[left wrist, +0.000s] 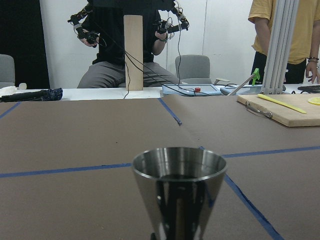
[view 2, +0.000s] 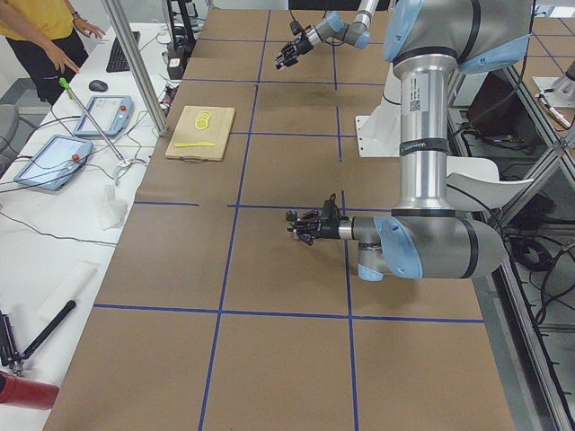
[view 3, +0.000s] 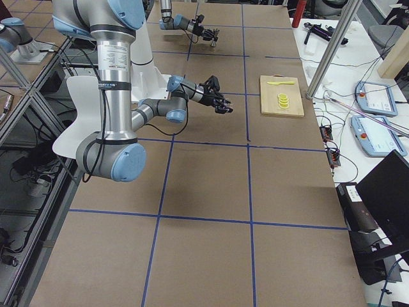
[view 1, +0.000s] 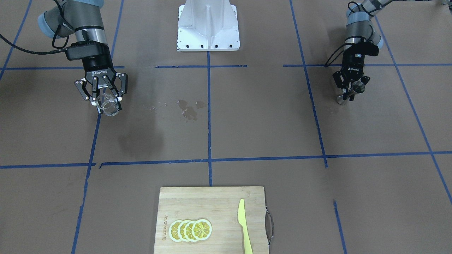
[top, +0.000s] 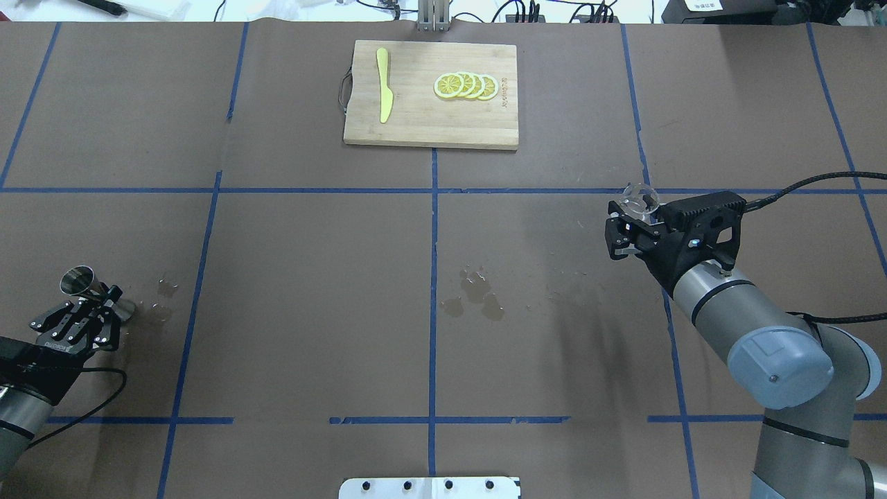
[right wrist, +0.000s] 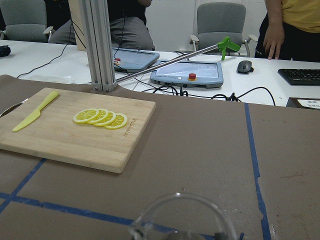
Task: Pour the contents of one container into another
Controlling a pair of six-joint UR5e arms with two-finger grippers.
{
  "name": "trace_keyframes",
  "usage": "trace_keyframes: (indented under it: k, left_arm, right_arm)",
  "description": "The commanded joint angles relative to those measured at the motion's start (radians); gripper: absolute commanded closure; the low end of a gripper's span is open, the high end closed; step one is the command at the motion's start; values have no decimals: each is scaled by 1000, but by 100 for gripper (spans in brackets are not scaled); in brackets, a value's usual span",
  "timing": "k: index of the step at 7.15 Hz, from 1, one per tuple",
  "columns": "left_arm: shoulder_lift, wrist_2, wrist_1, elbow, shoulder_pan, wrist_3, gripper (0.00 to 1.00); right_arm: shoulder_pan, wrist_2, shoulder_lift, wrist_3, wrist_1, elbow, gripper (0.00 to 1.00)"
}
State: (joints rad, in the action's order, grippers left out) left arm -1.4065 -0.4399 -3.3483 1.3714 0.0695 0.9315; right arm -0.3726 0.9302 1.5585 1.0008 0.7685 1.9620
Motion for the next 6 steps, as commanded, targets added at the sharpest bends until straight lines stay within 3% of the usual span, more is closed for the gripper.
trace_keyframes:
  k: [1, 5, 6]
  left_arm:
    - [4, 1, 3, 0, -2, -2, 62]
    - [4, 0, 3, 0, -7, -3, 53]
    - [6, -2, 1, 0, -7, -3, 35]
  right_arm:
    - [0, -1, 0, -1, 0, 9, 100]
    - [0, -1, 2, 1, 0, 23, 100]
    - [0, -1, 2, 1, 0, 21, 100]
